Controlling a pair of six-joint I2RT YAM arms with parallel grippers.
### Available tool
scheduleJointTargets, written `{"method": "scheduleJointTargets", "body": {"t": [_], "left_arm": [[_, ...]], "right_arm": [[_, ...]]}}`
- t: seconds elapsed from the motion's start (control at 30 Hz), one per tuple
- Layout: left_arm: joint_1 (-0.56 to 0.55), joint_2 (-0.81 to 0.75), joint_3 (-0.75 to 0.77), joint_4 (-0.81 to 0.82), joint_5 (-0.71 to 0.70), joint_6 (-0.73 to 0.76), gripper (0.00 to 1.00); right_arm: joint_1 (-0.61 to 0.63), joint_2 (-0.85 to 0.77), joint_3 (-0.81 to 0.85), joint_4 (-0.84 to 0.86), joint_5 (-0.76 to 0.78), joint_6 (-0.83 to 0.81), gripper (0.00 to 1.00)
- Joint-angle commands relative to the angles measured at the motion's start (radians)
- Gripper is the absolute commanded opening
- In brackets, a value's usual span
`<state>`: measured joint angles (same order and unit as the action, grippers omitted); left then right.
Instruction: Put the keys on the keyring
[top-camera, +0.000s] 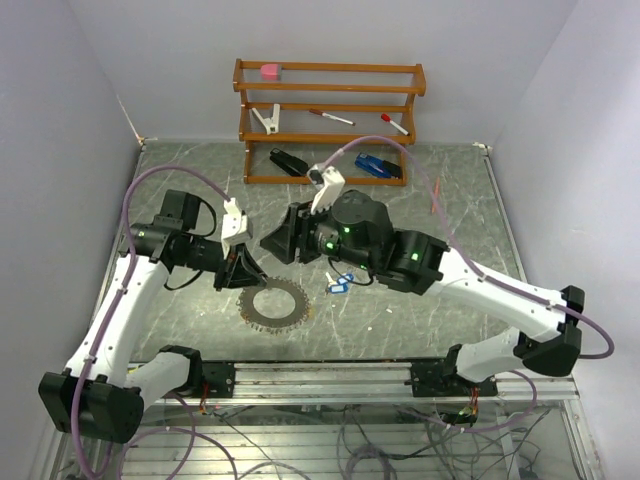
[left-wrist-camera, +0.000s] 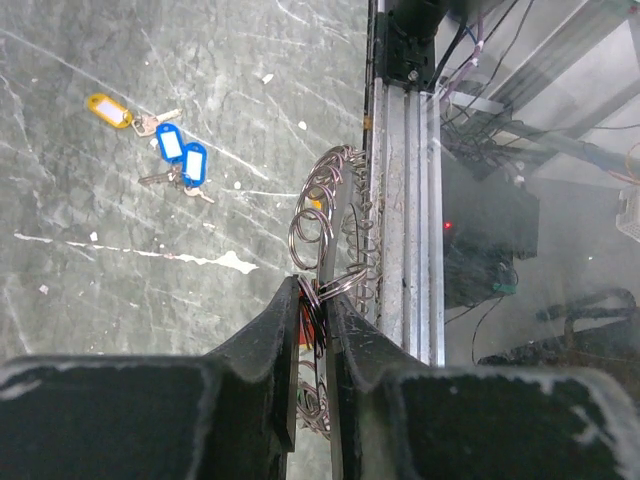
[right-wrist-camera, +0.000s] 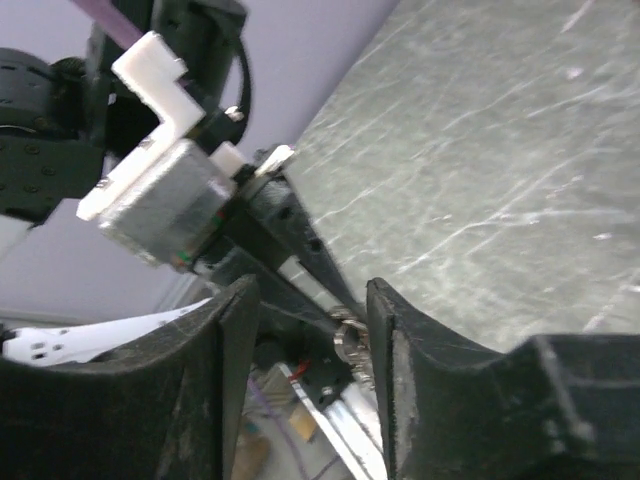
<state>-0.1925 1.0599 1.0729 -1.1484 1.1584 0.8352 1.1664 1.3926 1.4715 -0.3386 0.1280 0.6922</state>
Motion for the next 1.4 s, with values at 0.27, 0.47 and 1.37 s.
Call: {"method": "scheduleJointTargets", "body": {"t": [0.27, 0.47, 1.37], "left_arm": [[0.002, -0.136, -0.036, 0.338, -0.010, -0.418, 0.07], [0.008, -0.140, -0.036, 0.365, -0.031, -0.459, 0.07], [0.037, -0.127, -0.045, 0.354, -0.058, -0.431, 0.07]], "right_arm": [[-0.297, -0.213, -0.218, -0.346, 0.242, -0.097, 0.66], [-0.430, -0.038, -0.332, -0.316, 0.098, -0.115, 0.58], [-0.537, 0.387, -0.365, -0.083, -0.008, -0.218, 0.32]]}}
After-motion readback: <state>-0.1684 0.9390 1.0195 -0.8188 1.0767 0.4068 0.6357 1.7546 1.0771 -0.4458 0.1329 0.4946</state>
